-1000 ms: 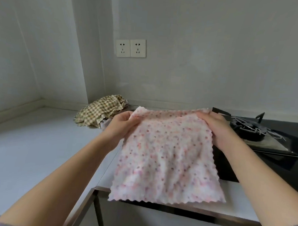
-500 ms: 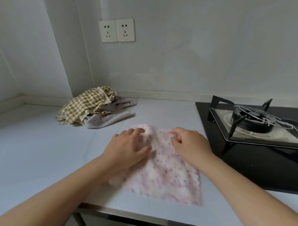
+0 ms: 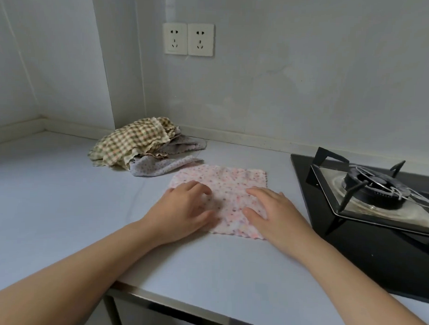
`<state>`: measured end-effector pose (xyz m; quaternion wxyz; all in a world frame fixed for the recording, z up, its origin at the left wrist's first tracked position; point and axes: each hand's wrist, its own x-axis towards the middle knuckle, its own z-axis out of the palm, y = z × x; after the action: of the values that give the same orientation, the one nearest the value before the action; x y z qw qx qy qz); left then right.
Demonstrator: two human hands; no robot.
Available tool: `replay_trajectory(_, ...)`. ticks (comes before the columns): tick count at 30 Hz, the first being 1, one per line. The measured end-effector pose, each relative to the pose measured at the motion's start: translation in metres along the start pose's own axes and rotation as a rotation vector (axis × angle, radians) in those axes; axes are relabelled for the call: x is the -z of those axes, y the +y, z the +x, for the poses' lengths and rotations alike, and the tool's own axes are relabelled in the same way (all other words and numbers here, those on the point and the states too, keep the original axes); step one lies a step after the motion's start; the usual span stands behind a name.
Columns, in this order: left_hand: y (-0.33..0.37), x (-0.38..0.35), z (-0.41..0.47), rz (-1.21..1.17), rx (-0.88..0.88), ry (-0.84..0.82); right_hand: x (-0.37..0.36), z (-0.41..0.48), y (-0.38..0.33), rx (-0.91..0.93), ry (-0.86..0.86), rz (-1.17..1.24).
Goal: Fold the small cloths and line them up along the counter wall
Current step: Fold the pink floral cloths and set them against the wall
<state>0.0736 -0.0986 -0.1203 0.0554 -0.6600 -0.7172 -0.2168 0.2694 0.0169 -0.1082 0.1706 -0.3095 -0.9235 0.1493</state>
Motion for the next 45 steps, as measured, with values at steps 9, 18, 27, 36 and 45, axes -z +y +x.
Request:
replay_trajectory(9,0.0,-0.008,-0.001,-0.156,-0.06,0.112,-0.015,-0.002,-0.008,0.085,-0.011,0.054)
replay_trajectory(18,-0.002,-0.007,0.001,-0.291,0.037,0.115,-0.015,0.009,0.008,0.056,0.142,0.04)
replay_trajectory(27,0.002,-0.002,-0.003,-0.098,-0.049,0.026,-0.01,0.013,0.013,-0.047,0.312,0.276)
replay_trajectory(36,-0.01,-0.001,0.0,-0.073,-0.072,0.161,-0.009,0.013,0.016,-0.061,0.282,0.3)
replay_trajectory(45,-0.029,0.014,0.004,-0.663,0.472,0.349,0.006,0.015,0.025,-0.205,0.379,0.453)
